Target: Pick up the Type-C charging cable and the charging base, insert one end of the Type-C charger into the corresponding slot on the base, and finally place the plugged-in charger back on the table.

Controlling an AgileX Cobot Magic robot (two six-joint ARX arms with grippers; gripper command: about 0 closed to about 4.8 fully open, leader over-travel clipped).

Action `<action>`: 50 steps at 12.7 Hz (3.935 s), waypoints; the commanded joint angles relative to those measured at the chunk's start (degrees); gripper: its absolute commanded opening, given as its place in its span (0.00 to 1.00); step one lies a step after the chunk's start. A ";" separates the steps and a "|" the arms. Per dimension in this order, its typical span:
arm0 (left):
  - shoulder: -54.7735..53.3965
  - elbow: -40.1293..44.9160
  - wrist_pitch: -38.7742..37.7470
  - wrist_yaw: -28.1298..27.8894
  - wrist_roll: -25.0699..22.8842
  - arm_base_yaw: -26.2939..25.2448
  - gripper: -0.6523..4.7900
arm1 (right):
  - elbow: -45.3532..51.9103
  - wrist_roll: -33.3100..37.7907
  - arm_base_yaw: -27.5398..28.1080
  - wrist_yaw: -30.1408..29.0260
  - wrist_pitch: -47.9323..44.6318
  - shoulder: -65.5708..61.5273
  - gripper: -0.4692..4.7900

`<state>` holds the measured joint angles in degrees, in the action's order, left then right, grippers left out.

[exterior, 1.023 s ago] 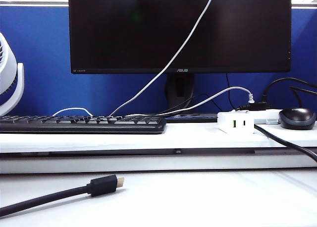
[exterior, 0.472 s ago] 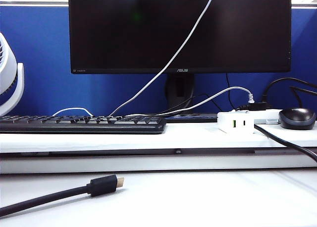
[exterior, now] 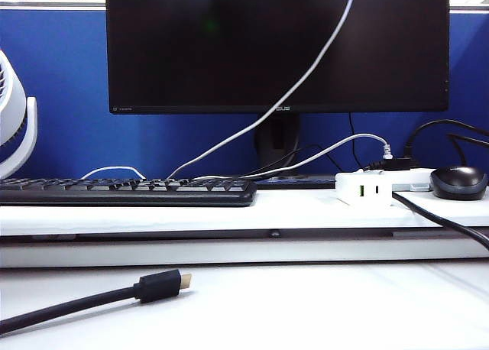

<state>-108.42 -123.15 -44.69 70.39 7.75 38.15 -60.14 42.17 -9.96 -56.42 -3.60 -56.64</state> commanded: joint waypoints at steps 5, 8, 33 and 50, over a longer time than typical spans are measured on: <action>0.68 -0.24 0.70 -4.61 0.37 -1.92 0.11 | -0.24 -0.13 4.50 1.40 -2.29 2.03 1.00; 1.07 -0.26 0.76 -14.88 5.66 -4.59 0.11 | -0.24 -0.46 5.09 5.57 2.99 2.01 1.00; 16.06 -0.26 4.81 -47.15 7.28 -9.03 0.11 | -13.18 -55.63 -12.33 58.05 61.48 -27.85 0.82; 16.06 -0.26 3.43 -46.97 7.32 -9.03 0.11 | -14.93 -22.62 -12.37 45.99 51.52 -39.01 0.82</action>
<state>-92.71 -123.20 -41.36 23.14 15.07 29.12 -74.76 19.25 -22.24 -10.31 48.31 -95.26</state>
